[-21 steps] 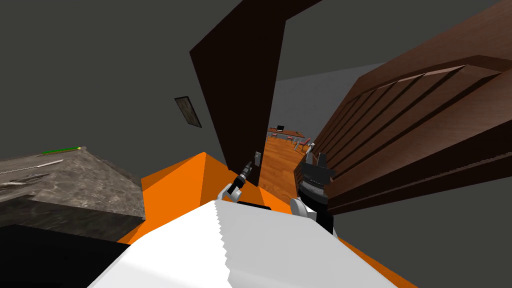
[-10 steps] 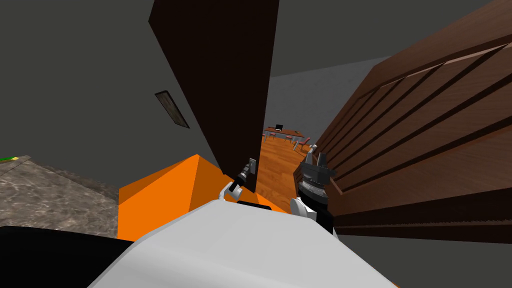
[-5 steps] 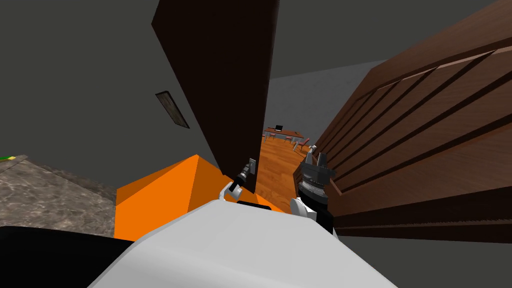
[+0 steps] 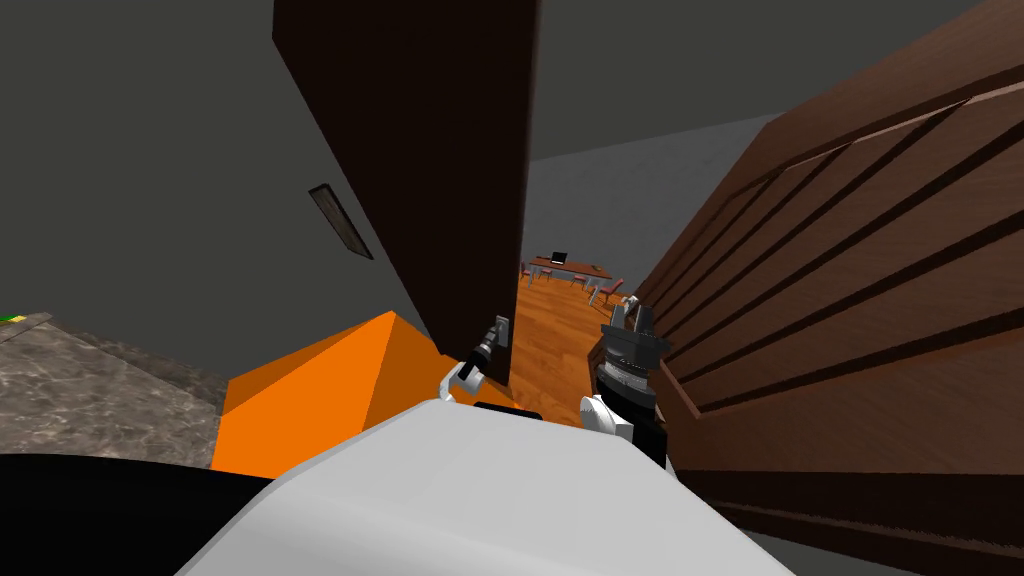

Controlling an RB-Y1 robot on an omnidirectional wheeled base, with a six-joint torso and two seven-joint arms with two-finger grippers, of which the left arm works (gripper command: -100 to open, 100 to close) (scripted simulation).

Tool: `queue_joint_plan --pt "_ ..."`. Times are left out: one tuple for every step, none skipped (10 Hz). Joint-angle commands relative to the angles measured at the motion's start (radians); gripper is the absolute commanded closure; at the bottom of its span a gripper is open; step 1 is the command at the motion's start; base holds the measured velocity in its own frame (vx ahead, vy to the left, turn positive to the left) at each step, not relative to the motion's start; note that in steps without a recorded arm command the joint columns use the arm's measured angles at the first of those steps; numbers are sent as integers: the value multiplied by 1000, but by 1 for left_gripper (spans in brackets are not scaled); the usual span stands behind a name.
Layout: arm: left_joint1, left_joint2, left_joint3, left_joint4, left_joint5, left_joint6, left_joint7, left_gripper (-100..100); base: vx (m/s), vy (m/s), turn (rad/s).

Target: Push the door open

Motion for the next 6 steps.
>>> queue_joint_plan --pt "-5 4 35 -16 2 6 -6 100 171 -141 47" --pt "-9 3 44 -11 2 6 -8 100 171 -124 68" --pt "-13 1 54 -6 3 6 -10 100 123 -99 48" --pt "-21 -3 74 5 4 6 -15 100 123 -124 64" --pt "-26 -6 84 11 4 6 -17 100 137 -109 59" --pt "-30 -8 95 16 4 6 -20 100 102 -86 61"
